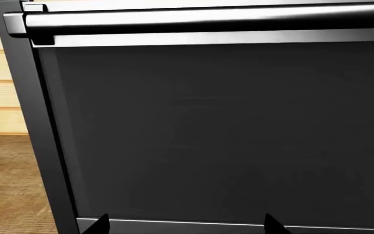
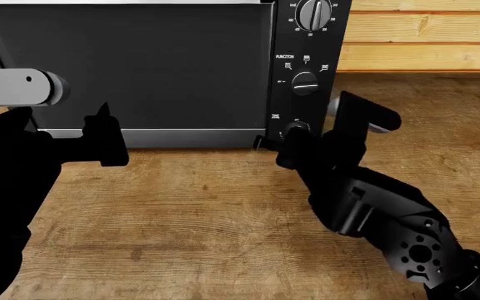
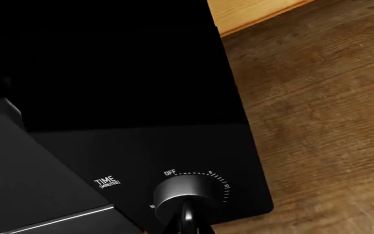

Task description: Turn on the toaster oven by setting the timer.

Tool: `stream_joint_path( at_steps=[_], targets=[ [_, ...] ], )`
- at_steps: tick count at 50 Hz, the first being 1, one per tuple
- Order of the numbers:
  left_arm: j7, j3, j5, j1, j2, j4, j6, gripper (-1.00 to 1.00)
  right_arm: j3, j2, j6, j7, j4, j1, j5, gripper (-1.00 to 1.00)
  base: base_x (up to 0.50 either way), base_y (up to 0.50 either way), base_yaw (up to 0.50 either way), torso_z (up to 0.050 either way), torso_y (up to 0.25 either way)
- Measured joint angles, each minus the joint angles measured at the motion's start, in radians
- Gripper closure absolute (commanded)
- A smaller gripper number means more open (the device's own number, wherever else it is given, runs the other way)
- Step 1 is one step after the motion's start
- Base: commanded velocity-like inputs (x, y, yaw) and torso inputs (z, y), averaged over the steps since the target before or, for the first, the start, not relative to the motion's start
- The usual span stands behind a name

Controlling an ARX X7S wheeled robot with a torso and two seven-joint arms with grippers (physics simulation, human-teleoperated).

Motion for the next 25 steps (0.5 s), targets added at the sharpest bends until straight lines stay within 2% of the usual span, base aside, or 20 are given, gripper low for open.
stream_joint_path(
  at_steps=[25],
  targets=[
    [-0.001,0.002,-0.005,0.008,-0.010,0.008,0.012,-1.00,0.057,-0.012,-0.034,0.001,0.012,-0.023,0.077,1.00,0.01,0.01,0.01,-0.001,0.000]
  ],
)
